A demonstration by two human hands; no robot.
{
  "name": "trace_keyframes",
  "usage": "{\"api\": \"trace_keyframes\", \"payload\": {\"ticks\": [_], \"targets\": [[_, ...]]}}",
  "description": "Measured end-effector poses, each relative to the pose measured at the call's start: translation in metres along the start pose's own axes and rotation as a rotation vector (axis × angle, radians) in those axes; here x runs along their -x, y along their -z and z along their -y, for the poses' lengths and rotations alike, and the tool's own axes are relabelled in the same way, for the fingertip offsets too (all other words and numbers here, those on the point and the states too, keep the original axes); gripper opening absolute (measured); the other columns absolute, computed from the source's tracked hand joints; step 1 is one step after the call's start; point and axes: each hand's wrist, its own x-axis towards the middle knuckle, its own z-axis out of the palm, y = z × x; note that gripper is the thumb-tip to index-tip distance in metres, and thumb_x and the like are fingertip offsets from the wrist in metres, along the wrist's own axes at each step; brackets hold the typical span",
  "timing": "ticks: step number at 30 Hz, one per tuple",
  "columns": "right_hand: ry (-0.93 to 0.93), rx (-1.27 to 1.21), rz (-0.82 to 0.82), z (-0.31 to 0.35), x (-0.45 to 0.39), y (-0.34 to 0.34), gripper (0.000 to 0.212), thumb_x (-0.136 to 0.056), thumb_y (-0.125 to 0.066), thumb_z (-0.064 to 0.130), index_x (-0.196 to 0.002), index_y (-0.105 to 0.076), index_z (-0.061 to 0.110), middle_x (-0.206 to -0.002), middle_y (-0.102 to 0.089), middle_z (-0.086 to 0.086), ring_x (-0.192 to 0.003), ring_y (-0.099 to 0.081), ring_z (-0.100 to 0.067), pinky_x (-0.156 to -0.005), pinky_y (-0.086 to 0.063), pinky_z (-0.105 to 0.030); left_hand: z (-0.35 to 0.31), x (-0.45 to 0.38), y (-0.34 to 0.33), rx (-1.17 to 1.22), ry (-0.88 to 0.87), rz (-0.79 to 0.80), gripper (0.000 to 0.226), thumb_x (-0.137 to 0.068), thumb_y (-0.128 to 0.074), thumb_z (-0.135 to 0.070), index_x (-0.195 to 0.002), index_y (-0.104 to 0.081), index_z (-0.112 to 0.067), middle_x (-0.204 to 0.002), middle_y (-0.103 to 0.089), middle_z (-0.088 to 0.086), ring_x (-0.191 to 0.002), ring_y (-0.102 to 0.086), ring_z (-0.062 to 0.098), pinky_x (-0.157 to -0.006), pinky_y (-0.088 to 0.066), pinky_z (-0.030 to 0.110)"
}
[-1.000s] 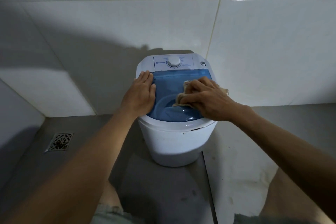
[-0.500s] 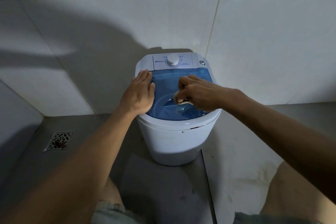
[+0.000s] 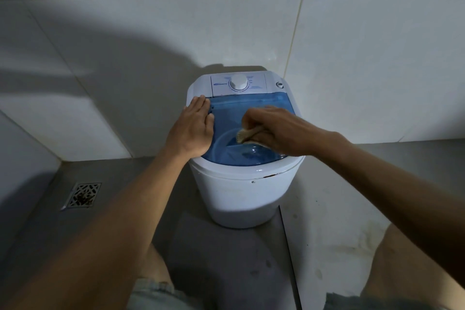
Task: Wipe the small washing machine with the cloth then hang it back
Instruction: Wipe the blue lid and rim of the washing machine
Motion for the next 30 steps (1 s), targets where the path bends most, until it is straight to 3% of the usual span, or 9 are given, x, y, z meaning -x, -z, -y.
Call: {"api": "trace_keyframes", "payload": {"ticks": [4,8,12,16,19,21,24,27,30], "targets": [[-0.017,0.066,-0.034,-0.029,0.023,0.005,0.031,-0.097,-0.055,0.033,-0.125,-0.065,0.024,-0.122,-0.054,-0.003,-0.108,-0.048,-0.023,-0.097,-0.041,-0.037,0.001,0.0,-0.001,0.005,0.004,0.003,0.051,-0.103,-0.026,-0.026,-0.149,-0.024,-0.006,-0.159,-0.019,0.009,-0.148,-0.013,0.02,-0.121,-0.013,0.039],[0.018,0.059,-0.027,-0.013,0.01,-0.006,0.026,-0.096,-0.063,0.018,-0.118,-0.068,0.031,-0.119,-0.055,0.001,-0.105,-0.046,-0.024,-0.091,-0.046,-0.043,-0.004,0.002,0.002,-0.004,-0.017,-0.032,0.047,-0.102,-0.028,-0.021,-0.146,-0.03,-0.003,-0.156,-0.029,0.01,-0.146,-0.021,0.022,-0.119,-0.016,0.036],[0.111,0.109,0.014,0.013,-0.014,-0.019,0.026,-0.091,-0.065,0.006,-0.11,-0.072,0.022,-0.12,-0.058,-0.001,-0.104,-0.046,-0.023,-0.086,-0.047,-0.043,-0.006,0.002,0.004,-0.011,-0.04,-0.054,0.043,-0.101,-0.029,-0.018,-0.14,-0.037,-0.002,-0.149,-0.038,0.014,-0.139,-0.029,0.023,-0.114,-0.021,0.035],[0.053,0.056,0.051,-0.002,-0.004,-0.005,0.021,-0.093,-0.066,0.008,-0.105,-0.074,0.022,-0.12,-0.055,0.0,-0.108,-0.045,-0.02,-0.091,-0.044,-0.036,0.0,0.0,0.001,-0.013,-0.01,-0.004,0.049,-0.103,-0.026,-0.024,-0.148,-0.025,-0.005,-0.159,-0.021,0.008,-0.148,-0.014,0.019,-0.121,-0.013,0.037],[0.025,0.0,0.043,-0.01,0.005,0.008,0.014,-0.093,-0.065,0.009,-0.099,-0.073,0.02,-0.105,-0.059,0.008,-0.094,-0.047,-0.012,-0.083,-0.043,-0.029,0.001,0.0,0.0,0.001,0.008,0.003,0.051,-0.103,-0.025,-0.025,-0.15,-0.022,-0.006,-0.16,-0.017,0.008,-0.148,-0.011,0.018,-0.122,-0.011,0.037],[-0.005,-0.049,-0.007,-0.007,0.005,0.01,0.017,-0.092,-0.066,0.008,-0.105,-0.068,0.019,-0.1,-0.062,0.009,-0.09,-0.053,-0.012,-0.079,-0.045,-0.027,0.001,0.001,0.0,0.004,0.001,-0.008,0.05,-0.103,-0.026,-0.024,-0.149,-0.024,-0.006,-0.159,-0.02,0.008,-0.148,-0.013,0.019,-0.121,-0.013,0.038],[-0.036,-0.105,-0.051,0.004,-0.005,0.003,0.034,-0.089,-0.068,0.004,-0.118,-0.06,0.021,-0.111,-0.068,0.005,-0.099,-0.062,-0.017,-0.086,-0.053,-0.032,-0.003,0.001,0.002,0.012,-0.017,-0.038,0.047,-0.102,-0.028,-0.021,-0.146,-0.031,-0.004,-0.156,-0.029,0.009,-0.145,-0.021,0.021,-0.119,-0.016,0.037],[-0.016,-0.065,-0.033,0.015,-0.017,-0.012,0.045,-0.09,-0.063,0.003,-0.128,-0.052,0.025,-0.117,-0.064,-0.003,-0.1,-0.062,-0.024,-0.086,-0.054,-0.04,-0.002,0.001,0.002,0.009,-0.005,-0.027,0.049,-0.102,-0.027,-0.023,-0.148,-0.027,-0.006,-0.159,-0.023,0.007,-0.147,-0.015,0.019,-0.121,-0.013,0.036],[-0.022,-0.041,-0.007,0.009,-0.015,-0.008,0.047,-0.092,-0.062,0.002,-0.132,-0.051,0.025,-0.116,-0.06,-0.005,-0.099,-0.06,-0.024,-0.085,-0.053,-0.038,0.0,0.0,-0.001,0.0,0.005,-0.004,0.051,-0.103,-0.025,-0.026,-0.15,-0.023,-0.007,-0.16,-0.018,0.006,-0.148,-0.011,0.017,-0.121,-0.012,0.037]]}}
